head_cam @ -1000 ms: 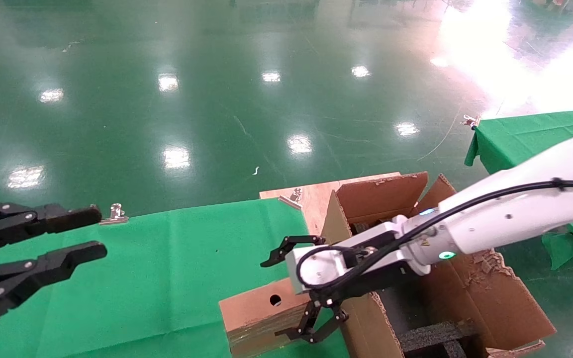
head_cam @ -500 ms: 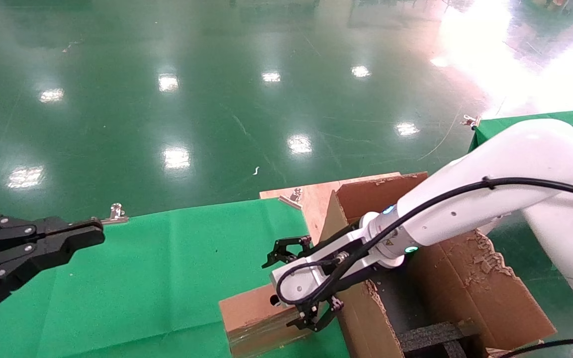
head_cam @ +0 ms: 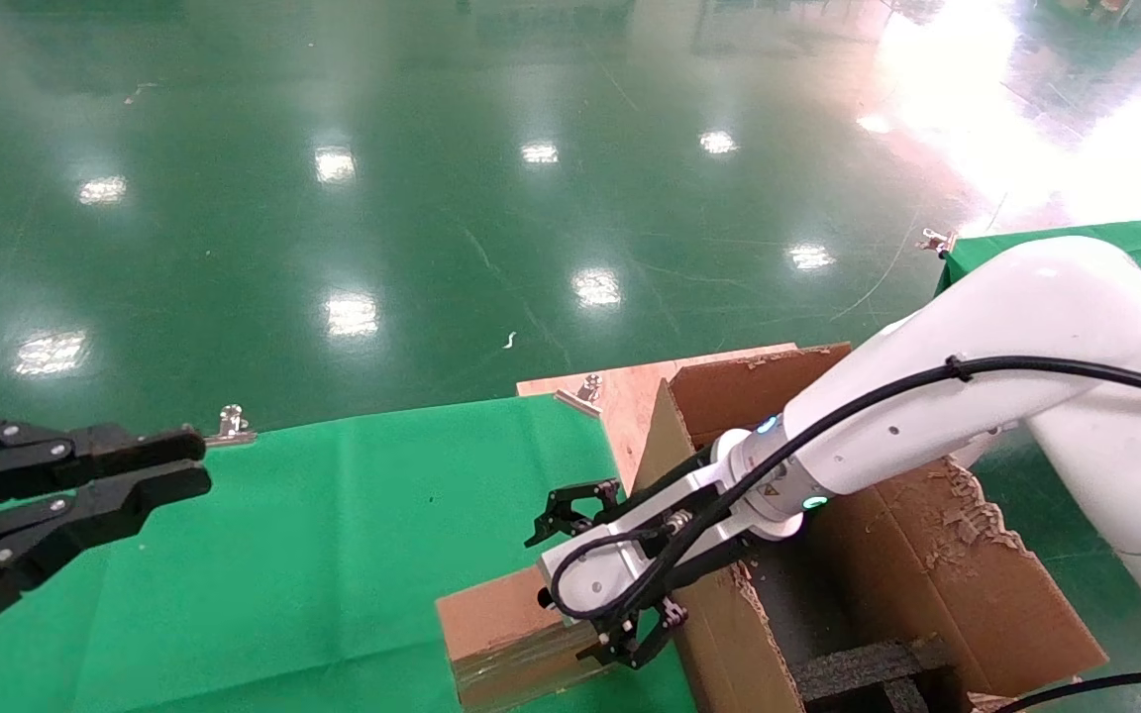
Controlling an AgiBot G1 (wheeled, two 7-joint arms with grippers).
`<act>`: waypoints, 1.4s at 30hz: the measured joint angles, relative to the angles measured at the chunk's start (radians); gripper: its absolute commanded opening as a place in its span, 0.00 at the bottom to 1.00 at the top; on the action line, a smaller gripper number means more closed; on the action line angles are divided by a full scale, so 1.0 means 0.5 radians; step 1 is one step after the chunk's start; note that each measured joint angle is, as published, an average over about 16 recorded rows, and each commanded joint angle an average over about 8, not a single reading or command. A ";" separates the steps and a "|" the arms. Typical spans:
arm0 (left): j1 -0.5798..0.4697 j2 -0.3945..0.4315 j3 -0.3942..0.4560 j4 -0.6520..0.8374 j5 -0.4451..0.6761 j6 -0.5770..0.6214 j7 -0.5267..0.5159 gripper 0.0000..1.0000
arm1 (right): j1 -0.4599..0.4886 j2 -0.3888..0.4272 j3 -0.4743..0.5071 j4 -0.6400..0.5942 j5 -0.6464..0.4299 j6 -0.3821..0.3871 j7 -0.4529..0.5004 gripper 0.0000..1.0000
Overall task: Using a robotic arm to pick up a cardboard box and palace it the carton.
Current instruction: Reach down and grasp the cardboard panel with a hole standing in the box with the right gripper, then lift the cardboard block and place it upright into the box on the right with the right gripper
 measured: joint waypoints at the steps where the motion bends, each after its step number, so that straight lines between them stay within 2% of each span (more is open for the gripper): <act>1: 0.000 0.000 0.000 0.000 0.000 0.000 0.000 1.00 | 0.000 0.000 -0.001 0.000 -0.001 -0.001 0.000 0.00; 30: 0.000 0.000 0.000 0.000 0.000 0.000 0.000 1.00 | 0.004 0.009 0.018 -0.031 0.034 -0.003 0.001 0.00; 36: 0.000 0.000 0.000 0.000 0.000 0.000 0.000 1.00 | 0.083 0.016 0.031 -0.126 0.070 -0.026 -0.017 0.00; 42: 0.000 0.000 0.000 0.000 0.000 0.000 0.000 1.00 | 0.271 0.033 0.035 -0.300 0.140 -0.066 -0.082 0.00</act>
